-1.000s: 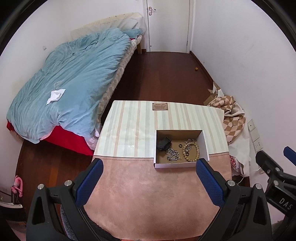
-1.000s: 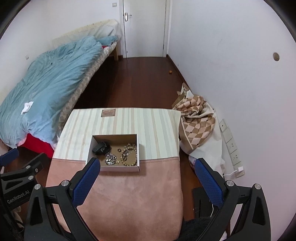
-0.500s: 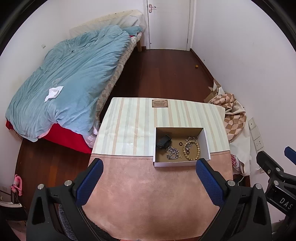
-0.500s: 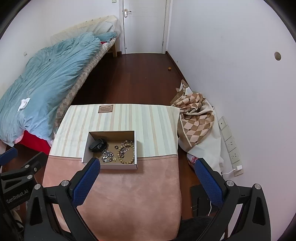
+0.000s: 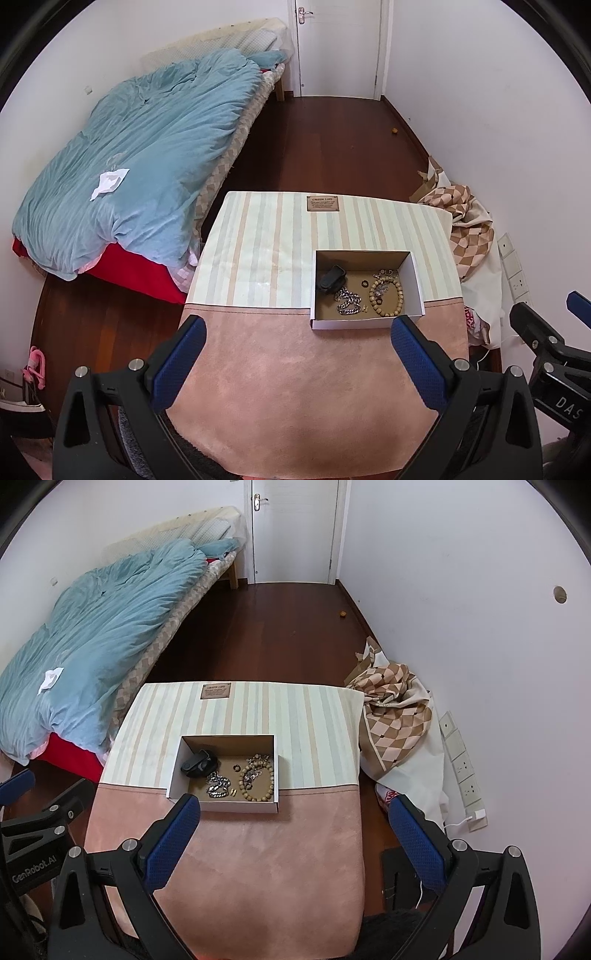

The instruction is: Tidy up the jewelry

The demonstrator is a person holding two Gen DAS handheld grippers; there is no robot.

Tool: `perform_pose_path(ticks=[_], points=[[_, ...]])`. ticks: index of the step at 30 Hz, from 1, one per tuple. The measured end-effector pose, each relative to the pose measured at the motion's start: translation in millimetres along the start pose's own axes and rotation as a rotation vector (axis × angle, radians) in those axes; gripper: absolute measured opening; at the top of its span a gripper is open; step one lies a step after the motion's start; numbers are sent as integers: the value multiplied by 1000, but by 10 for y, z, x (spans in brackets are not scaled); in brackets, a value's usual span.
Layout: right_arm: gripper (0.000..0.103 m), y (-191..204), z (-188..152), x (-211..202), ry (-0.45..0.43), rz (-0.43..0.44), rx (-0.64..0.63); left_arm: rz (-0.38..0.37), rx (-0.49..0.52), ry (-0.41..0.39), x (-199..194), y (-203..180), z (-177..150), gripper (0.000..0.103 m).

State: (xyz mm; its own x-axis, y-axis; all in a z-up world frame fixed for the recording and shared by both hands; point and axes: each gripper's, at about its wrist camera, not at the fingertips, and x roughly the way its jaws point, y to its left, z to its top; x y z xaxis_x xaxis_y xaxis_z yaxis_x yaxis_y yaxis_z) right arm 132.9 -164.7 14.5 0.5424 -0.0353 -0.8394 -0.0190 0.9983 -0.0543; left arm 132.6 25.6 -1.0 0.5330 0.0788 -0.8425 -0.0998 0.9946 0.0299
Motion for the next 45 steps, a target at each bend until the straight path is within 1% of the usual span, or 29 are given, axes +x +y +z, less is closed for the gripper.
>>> perform_pose_path(ticks=[5, 14, 45], points=[[103, 10, -1, 8, 1, -1, -1, -14, 8, -3, -16, -12, -23, 102], [103, 70, -34, 18, 8, 2, -6, -11, 4, -7, -34, -11, -33, 102], [103, -11, -40, -6, 10, -11, -11, -15, 4, -12, -51, 8, -112, 102]])
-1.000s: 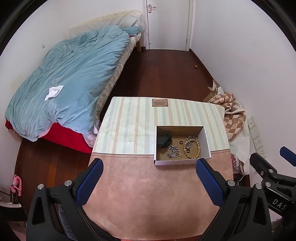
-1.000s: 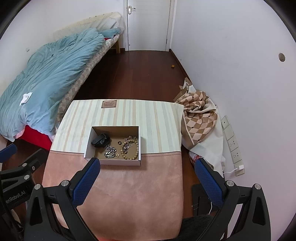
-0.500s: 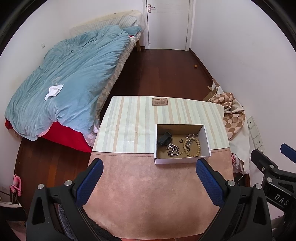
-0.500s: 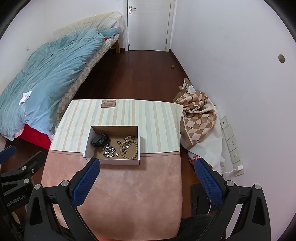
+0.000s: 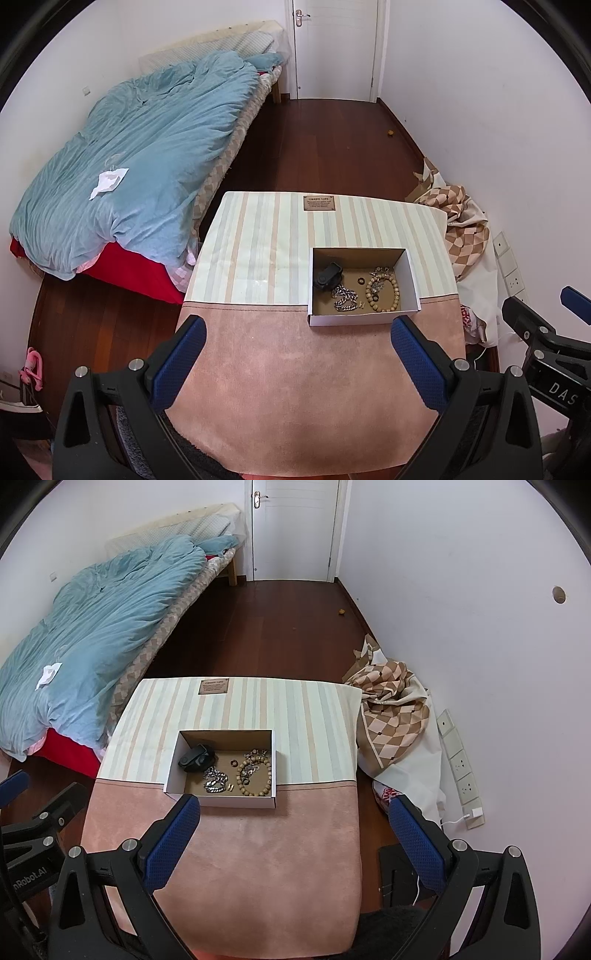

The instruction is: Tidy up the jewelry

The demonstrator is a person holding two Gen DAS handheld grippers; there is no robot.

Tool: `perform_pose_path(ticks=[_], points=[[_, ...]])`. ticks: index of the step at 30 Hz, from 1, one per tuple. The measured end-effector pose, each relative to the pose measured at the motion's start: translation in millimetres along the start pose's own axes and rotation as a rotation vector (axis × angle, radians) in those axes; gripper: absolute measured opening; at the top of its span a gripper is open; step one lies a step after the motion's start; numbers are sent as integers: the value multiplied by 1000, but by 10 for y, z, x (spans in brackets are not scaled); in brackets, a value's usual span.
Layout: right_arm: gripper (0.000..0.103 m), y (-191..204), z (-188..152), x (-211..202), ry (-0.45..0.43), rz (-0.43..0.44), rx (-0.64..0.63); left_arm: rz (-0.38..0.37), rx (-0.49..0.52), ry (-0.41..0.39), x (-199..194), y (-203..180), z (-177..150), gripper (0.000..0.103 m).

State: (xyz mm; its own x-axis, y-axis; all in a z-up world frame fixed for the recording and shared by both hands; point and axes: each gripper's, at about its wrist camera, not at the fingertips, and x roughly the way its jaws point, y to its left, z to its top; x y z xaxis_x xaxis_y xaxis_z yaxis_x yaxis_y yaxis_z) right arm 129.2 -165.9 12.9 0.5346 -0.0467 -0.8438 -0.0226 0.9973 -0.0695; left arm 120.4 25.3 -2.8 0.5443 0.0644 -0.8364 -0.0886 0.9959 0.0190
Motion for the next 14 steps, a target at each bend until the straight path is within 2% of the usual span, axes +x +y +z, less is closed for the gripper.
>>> perform_pose_path(ticks=[14], points=[[103, -13, 13, -19, -4, 1, -2, 11, 0, -12, -23, 1, 4, 102]])
